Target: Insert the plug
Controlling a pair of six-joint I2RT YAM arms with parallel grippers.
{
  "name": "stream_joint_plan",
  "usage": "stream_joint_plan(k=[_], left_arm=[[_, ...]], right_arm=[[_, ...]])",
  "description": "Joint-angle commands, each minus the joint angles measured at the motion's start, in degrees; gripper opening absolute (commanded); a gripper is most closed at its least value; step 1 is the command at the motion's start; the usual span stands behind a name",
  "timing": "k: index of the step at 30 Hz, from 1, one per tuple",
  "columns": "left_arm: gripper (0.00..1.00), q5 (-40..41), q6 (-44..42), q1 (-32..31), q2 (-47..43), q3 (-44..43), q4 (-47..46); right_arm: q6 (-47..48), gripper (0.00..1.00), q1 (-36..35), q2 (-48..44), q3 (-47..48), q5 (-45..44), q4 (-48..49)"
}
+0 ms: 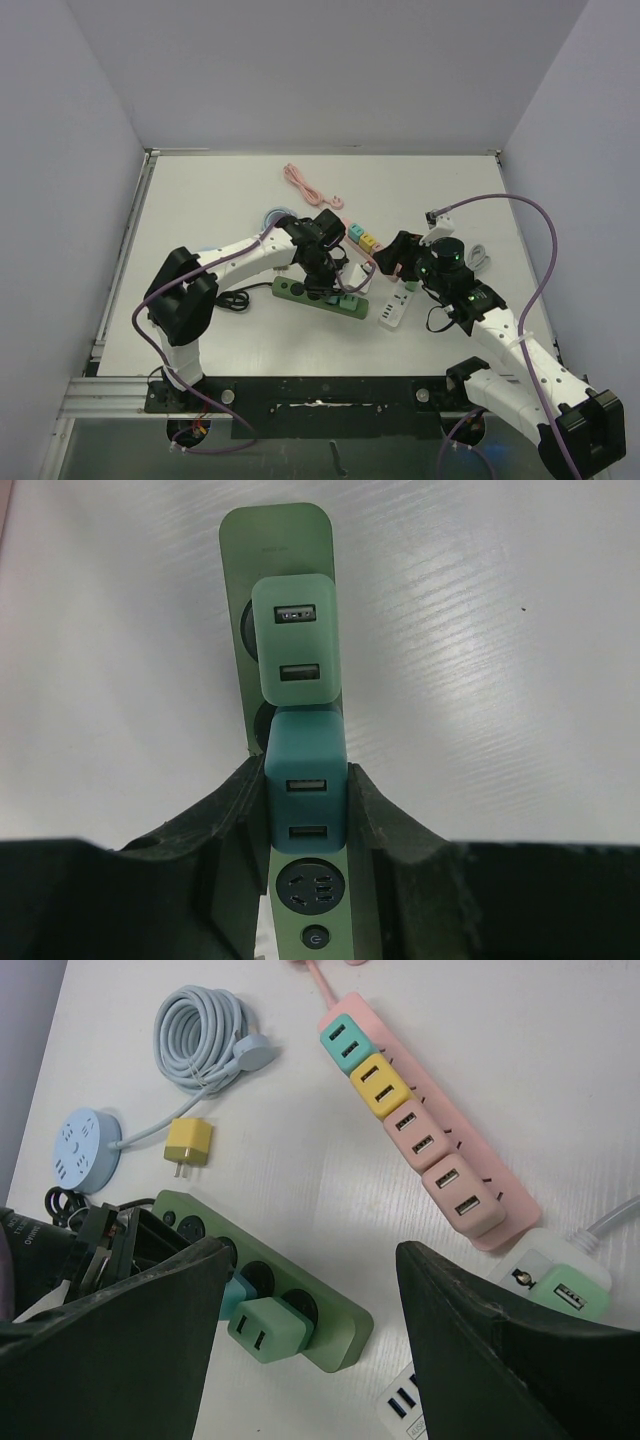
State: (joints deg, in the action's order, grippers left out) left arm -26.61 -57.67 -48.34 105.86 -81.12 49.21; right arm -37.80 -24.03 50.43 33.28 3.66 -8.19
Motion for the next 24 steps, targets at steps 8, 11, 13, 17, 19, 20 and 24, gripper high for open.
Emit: stream_joint_plan(k=[8,11,13,17,19,20,24], left_arm=[[0.0,8.8,-7.0,-1.3,5.4,-0.3,0.5],[0.0,10.3,-8.4,-1.4,7.2,-0.2,1.3],[0.0,11.5,-8.3,-1.6,8.7,-0.8,2.1],[0.0,12.3,-7.0,-1.7,12.8,-3.9,4.9],[0.0,12.6,-5.5,-1.7,14.0,-4.3,4.6],[0.0,12.8,-5.0,-2.0,14.2,-4.1,4.0],[0.0,12.7,-3.6,-2.4,13.5,-0.3,-0.7]], right_arm=[[1.0,0.68,0.3,-1.6,0.1,-0.1,2.3],[1.1,0.68,0.3,-1.6,0.3,-0.2,2.3],[1.1,0.69,0.3,-1.6,0.3,-0.3,2.4],[1.2,0.68,0.3,-0.9,0.4,0.1,3.1],[1.3,0.68,0.2,-0.5,0.6,0.3,3.2],[1.3,0.69,0.3,-0.4,0.6,0.3,3.2],[1.7,0.68,0.2,-0.7,0.4,0.1,3.1]])
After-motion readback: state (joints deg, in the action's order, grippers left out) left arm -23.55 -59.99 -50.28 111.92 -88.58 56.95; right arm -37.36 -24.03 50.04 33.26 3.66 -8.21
